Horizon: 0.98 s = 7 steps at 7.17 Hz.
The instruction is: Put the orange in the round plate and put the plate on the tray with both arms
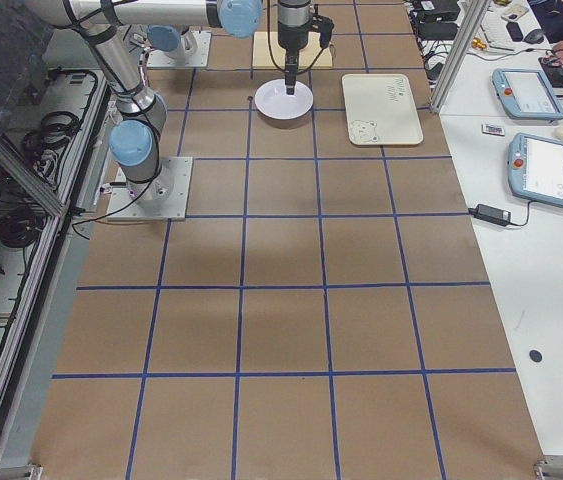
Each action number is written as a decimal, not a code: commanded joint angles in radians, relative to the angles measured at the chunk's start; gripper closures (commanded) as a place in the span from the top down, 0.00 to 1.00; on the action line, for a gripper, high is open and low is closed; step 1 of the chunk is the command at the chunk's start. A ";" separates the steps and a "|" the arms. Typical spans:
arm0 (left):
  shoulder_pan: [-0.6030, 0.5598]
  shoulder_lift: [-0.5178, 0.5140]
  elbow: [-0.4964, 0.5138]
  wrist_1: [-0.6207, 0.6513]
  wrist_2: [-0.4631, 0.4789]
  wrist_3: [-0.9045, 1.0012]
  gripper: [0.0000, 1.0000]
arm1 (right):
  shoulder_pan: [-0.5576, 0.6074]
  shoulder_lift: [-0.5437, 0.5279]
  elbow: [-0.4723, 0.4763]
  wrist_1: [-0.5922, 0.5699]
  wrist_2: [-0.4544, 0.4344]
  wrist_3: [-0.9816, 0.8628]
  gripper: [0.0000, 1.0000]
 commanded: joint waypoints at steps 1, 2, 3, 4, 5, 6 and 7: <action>0.000 0.000 0.000 0.002 -0.001 0.000 1.00 | 0.001 0.000 0.000 0.001 0.001 0.001 1.00; 0.000 0.000 0.001 0.002 -0.002 0.000 1.00 | 0.001 0.000 0.000 -0.001 0.001 0.001 1.00; 0.000 0.000 0.000 0.003 -0.005 0.000 1.00 | 0.001 0.001 0.000 -0.002 0.002 0.000 1.00; 0.000 0.000 -0.002 0.003 -0.005 0.000 1.00 | 0.001 0.000 0.001 -0.002 0.001 0.001 1.00; 0.003 0.000 -0.004 0.003 -0.005 0.002 1.00 | 0.001 0.000 0.001 0.001 0.002 0.004 1.00; 0.002 0.000 -0.002 0.003 -0.007 0.002 1.00 | 0.001 0.000 -0.002 0.005 0.004 0.003 1.00; 0.006 -0.001 -0.002 0.005 -0.007 0.002 1.00 | 0.001 0.000 -0.002 0.007 0.005 0.003 1.00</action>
